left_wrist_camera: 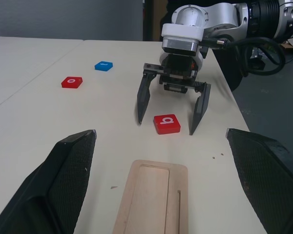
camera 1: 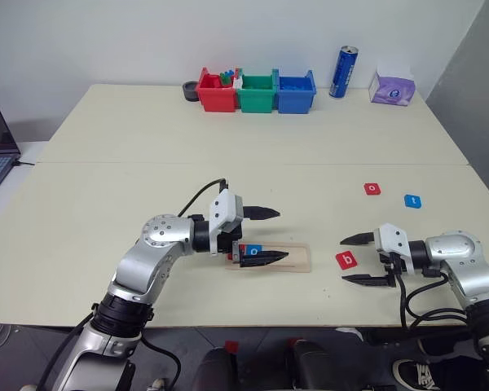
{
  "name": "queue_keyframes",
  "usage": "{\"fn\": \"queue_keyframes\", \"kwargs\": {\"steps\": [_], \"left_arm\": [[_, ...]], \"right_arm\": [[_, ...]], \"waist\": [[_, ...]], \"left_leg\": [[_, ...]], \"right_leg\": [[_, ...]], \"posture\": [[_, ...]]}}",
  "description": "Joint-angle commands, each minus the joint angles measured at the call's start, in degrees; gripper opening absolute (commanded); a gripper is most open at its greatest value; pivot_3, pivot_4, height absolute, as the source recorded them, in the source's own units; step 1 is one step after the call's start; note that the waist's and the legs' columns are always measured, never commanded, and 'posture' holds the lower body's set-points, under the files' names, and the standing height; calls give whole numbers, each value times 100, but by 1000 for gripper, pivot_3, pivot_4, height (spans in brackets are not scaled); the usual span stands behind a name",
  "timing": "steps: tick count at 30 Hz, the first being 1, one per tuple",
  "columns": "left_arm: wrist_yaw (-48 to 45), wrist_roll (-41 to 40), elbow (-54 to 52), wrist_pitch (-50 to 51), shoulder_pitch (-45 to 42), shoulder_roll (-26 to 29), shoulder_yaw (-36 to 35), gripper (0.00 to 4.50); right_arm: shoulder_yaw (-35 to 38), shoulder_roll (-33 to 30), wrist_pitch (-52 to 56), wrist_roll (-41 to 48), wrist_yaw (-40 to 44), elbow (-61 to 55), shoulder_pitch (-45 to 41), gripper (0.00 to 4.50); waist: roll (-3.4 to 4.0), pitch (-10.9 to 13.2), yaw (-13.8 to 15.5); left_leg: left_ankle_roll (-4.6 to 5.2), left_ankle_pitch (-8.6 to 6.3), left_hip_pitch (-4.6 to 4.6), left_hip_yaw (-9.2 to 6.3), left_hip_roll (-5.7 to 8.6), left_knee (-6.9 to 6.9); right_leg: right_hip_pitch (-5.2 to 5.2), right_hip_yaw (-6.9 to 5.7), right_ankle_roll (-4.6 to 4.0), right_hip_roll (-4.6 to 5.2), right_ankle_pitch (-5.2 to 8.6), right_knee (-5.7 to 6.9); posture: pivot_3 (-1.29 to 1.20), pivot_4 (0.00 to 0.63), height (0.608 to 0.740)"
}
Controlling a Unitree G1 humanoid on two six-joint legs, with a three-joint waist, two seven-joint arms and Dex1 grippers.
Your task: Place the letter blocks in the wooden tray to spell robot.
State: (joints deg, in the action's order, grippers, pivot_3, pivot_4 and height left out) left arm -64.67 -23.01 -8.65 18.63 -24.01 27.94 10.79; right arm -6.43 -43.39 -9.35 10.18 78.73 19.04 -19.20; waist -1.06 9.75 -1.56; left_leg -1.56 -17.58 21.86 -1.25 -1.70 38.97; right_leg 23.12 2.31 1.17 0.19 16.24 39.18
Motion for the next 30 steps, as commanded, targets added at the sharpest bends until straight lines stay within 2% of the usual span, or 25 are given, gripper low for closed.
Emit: {"fn": "queue_keyframes", "kwargs": {"steps": [1,4,9,21,30], "left_arm": [[-60,-78,-120,-39,-31,24,-28,4500],[-59,-78,-140,-38,-12,29,-27,4500],[-68,-80,-151,-46,-6,21,-19,4500],[-290,-153,-118,-116,-9,147,-121,4500],[-1012,-305,48,-415,278,1043,-653,4500]], "right_arm": [[-17,0,-67,-54,-19,46,-39,2862],[-4,-23,-82,-39,-35,47,-10,1863],[56,-80,-55,14,-73,-108,89,1584],[116,197,935,362,-492,-1077,-23,1584],[-322,874,1709,309,-811,-1460,-636,1584]], "waist": [[0,0,0],[0,0,1],[0,0,2],[0,0,0],[1,0,-18]], "left_leg": [[0,0,0,0,0,0],[0,0,-2,0,0,3],[0,0,-2,0,1,5],[-1,1,-5,-1,2,5],[-1,1,-8,-3,1,3]], "right_leg": [[0,0,0,0,0,1],[-1,1,0,1,0,6],[-1,1,0,2,0,10],[1,0,0,0,0,20],[7,-3,-3,-10,2,29]], "posture": [[0,150,740],[0,150,740],[0,150,740],[0,150,740],[0,150,740]]}}
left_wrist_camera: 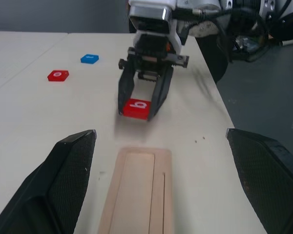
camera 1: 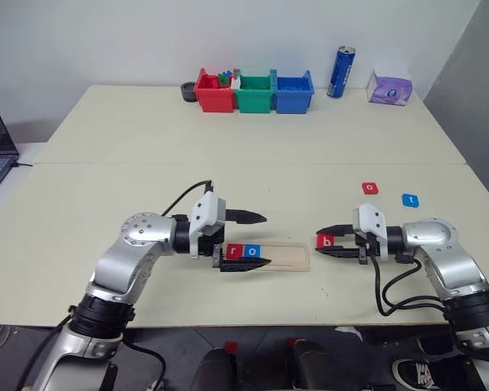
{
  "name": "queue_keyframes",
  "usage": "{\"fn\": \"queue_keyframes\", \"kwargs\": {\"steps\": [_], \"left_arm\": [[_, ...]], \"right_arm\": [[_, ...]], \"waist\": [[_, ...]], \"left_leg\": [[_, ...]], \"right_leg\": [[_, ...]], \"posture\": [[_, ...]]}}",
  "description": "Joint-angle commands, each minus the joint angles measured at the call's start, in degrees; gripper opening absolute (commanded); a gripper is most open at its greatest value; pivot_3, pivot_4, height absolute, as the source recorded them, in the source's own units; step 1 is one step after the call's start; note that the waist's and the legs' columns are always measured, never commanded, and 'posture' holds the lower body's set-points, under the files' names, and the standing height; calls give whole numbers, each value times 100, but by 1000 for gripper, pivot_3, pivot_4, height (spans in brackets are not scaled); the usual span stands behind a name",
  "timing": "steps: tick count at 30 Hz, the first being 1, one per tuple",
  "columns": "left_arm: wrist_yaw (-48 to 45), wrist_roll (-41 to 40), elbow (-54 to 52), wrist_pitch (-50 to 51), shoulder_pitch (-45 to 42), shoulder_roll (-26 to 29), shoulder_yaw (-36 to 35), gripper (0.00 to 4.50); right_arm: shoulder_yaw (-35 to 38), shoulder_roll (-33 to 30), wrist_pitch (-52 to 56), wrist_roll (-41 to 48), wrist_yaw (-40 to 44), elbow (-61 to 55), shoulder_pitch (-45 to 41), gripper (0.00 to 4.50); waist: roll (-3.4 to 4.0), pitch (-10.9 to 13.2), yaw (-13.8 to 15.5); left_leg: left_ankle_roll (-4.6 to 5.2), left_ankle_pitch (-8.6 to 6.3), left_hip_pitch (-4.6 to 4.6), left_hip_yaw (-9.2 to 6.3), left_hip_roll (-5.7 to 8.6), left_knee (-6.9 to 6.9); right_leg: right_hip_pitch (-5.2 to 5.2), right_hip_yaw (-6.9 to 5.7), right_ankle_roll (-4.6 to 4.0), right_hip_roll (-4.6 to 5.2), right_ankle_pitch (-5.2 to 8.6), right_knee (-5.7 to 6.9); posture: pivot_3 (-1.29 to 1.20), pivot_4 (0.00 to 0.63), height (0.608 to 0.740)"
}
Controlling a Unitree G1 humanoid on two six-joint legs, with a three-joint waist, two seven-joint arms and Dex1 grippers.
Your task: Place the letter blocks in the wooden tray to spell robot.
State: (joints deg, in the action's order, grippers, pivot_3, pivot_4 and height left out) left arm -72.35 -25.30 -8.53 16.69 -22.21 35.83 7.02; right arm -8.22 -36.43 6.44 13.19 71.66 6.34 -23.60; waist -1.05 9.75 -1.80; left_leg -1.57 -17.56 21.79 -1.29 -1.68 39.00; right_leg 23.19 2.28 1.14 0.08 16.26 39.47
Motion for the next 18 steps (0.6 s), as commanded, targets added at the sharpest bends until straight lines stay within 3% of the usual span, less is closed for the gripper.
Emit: {"fn": "queue_keyframes", "kwargs": {"steps": [1,18], "left_arm": [[-310,-74,63,-261,138,349,-324,4500],[-407,120,488,-671,113,275,-224,4500]], "right_arm": [[-220,268,135,-39,-121,-153,-266,1584],[-953,1228,76,-436,-194,672,-893,1584]], "waist": [[1,0,3],[2,1,14]], "left_leg": [[0,0,0,0,0,0],[0,0,4,2,0,1]], "right_leg": [[0,0,0,0,0,0],[5,-4,0,8,0,2]], "posture": [[0,150,740],[0,150,740]]}}
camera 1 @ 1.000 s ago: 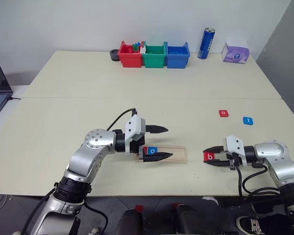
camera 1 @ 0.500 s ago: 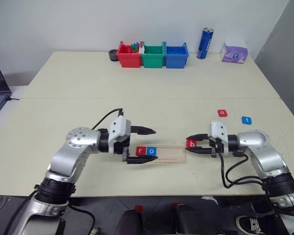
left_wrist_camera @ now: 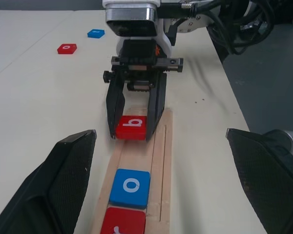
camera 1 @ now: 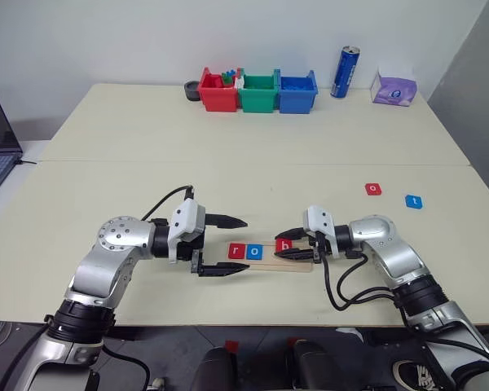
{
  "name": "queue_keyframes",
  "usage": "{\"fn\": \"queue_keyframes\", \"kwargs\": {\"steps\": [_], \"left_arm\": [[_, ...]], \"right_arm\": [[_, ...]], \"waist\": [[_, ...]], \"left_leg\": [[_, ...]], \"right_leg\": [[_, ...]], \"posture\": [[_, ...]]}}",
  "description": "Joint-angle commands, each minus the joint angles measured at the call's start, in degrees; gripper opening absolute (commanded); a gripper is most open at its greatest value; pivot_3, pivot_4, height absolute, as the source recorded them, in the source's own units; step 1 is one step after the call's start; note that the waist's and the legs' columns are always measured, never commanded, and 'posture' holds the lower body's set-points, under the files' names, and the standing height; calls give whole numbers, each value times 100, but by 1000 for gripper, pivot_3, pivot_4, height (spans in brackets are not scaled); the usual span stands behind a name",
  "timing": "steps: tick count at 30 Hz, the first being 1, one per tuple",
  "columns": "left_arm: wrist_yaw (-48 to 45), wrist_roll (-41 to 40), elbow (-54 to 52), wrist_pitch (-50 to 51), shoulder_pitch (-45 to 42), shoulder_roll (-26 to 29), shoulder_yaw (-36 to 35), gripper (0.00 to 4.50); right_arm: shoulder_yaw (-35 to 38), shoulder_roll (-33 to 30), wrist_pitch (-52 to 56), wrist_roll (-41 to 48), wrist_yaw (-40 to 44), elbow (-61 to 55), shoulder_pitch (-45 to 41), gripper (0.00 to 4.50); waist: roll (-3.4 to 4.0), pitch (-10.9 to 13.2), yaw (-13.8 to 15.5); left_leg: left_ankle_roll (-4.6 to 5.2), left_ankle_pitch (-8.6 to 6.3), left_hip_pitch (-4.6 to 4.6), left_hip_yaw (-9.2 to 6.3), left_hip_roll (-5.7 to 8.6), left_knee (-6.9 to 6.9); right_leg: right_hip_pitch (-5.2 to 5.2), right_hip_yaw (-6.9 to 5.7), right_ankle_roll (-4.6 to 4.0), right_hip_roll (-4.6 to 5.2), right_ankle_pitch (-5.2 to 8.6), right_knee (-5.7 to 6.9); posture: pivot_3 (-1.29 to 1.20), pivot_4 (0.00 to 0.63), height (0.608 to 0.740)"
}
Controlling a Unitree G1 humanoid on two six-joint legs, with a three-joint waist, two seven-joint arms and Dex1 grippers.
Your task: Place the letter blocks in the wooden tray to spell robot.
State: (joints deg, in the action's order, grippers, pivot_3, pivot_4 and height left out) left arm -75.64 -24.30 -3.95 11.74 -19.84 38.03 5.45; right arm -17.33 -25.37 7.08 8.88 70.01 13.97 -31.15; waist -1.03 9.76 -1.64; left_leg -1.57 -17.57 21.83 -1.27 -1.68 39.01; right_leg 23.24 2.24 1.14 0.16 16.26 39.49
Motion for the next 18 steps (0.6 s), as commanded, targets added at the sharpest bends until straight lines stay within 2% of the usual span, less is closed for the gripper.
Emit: {"fn": "queue_keyframes", "kwargs": {"steps": [1,10,18], "left_arm": [[-120,27,66,-205,-134,77,-75,4500],[-413,12,106,-372,18,275,-81,4500],[-431,52,175,-418,-110,225,-19,4500]], "right_arm": [[-59,159,24,-20,-56,-93,-131,1584],[-104,352,152,-75,-209,-226,-29,1584],[-266,403,144,-133,-236,-269,4,1584]], "waist": [[0,0,-2],[1,0,-5],[1,0,-4]], "left_leg": [[0,0,-1,-1,0,0],[0,0,-1,1,-1,0],[0,0,0,0,1,0]], "right_leg": [[0,0,0,0,0,2],[1,0,0,-1,0,2],[1,-1,0,-1,0,2]], "posture": [[0,150,740],[0,150,740],[0,150,740]]}}
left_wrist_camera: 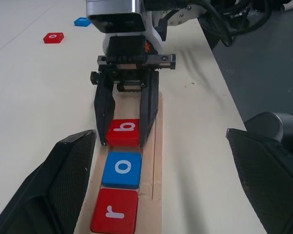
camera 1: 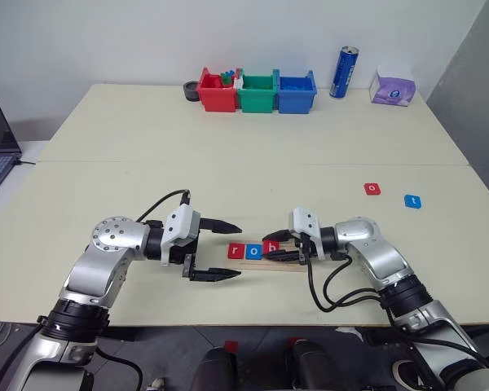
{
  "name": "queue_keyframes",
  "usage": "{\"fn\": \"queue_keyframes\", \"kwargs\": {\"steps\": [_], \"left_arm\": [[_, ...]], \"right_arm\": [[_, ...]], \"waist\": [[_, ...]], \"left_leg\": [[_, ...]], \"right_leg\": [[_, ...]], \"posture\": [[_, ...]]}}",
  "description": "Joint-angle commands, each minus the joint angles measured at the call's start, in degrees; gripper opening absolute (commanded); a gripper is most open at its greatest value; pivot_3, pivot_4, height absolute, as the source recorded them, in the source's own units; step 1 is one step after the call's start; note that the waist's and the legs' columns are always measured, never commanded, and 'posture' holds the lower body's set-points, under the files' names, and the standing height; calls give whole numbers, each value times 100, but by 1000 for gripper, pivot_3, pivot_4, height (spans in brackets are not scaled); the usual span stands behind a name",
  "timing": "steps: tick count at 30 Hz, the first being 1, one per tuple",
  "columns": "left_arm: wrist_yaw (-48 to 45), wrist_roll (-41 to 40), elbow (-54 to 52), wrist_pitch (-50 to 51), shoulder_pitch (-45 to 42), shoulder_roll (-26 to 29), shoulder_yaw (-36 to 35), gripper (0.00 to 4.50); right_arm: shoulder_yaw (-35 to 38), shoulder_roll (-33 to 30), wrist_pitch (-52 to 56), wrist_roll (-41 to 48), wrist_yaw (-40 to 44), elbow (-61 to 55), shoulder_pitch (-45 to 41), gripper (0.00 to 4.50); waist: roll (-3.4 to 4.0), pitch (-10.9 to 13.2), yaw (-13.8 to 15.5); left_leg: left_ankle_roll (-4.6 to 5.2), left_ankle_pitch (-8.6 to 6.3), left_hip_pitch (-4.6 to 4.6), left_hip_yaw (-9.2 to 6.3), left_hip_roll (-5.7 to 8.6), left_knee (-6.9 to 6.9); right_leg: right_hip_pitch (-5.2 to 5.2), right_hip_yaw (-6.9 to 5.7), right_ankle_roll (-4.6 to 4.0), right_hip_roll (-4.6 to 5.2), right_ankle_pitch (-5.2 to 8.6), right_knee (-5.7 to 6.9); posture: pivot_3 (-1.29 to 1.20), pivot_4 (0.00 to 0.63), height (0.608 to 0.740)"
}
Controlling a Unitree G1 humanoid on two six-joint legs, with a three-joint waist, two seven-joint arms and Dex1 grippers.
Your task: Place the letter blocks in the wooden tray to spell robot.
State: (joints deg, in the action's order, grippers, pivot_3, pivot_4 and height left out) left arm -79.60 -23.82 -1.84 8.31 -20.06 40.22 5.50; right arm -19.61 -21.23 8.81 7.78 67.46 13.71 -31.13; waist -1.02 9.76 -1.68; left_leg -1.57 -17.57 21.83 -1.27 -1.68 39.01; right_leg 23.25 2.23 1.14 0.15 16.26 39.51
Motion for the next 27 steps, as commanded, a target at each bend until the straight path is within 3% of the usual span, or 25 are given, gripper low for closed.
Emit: {"fn": "queue_keyframes", "kwargs": {"steps": [1,27], "left_arm": [[-31,8,-30,-79,-96,1,-19,4500],[28,58,-3,-94,-150,-115,48,4500]], "right_arm": [[-62,-32,-62,-55,23,-238,12,1584],[-86,-8,-213,-224,-109,52,-78,1584]], "waist": [[0,0,-1],[0,0,-2]], "left_leg": [[0,0,0,0,0,0],[0,0,-1,0,0,0]], "right_leg": [[0,0,0,0,0,0],[0,0,0,-1,0,1]], "posture": [[0,150,740],[0,150,740]]}}
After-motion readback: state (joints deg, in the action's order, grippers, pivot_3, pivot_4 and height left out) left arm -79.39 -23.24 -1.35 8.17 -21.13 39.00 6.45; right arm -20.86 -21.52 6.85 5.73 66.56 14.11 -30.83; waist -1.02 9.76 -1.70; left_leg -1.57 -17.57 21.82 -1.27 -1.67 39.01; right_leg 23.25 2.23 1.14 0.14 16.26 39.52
